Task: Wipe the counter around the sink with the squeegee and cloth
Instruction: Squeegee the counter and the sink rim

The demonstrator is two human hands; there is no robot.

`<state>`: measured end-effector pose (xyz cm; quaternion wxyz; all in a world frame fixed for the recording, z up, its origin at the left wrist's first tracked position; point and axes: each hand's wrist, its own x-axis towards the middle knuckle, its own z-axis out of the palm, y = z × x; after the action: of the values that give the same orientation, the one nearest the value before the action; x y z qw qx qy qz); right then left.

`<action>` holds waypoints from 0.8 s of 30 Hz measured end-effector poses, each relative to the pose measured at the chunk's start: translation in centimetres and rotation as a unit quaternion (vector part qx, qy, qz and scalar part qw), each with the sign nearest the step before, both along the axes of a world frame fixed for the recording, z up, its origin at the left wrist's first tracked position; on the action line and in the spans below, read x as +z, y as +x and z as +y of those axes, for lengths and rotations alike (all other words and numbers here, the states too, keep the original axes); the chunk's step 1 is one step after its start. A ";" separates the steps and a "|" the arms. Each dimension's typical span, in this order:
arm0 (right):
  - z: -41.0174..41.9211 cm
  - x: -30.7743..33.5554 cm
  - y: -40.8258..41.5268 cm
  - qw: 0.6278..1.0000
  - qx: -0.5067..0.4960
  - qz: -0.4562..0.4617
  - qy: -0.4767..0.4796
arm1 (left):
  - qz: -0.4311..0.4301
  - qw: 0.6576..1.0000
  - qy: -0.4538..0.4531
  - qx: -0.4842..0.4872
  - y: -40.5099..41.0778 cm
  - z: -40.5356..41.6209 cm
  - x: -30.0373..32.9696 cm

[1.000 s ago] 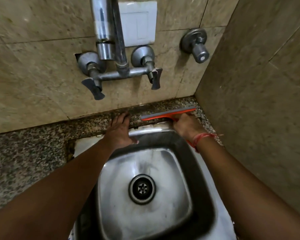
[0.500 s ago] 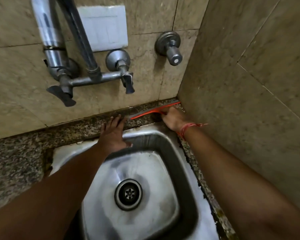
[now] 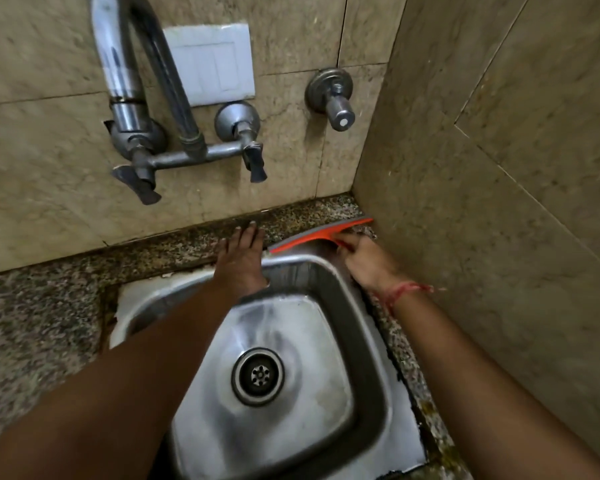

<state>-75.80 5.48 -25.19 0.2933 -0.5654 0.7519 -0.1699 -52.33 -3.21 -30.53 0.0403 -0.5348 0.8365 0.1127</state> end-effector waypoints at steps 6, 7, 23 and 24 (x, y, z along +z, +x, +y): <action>3.2 -1.6 0.0 0.998 0.033 0.036 0.037 | 0.001 0.999 0.033 -0.011 0.2 0.8 -0.2; 4.8 -1.7 -0.1 0.997 0.033 0.044 0.047 | 0.001 1.000 0.030 -0.010 0.3 1.0 -0.1; 10.5 -1.1 1.0 0.998 0.000 0.040 0.041 | 0.095 0.993 0.045 0.048 -0.6 8.7 0.3; 12.1 -1.0 1.0 0.998 -0.002 0.035 0.049 | 0.096 0.993 0.044 0.047 -0.6 9.6 0.4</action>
<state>-74.82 17.56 -26.16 0.2938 -0.5543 0.7705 -0.1133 -52.92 6.37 -30.14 -0.0222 -0.5578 0.8047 0.2022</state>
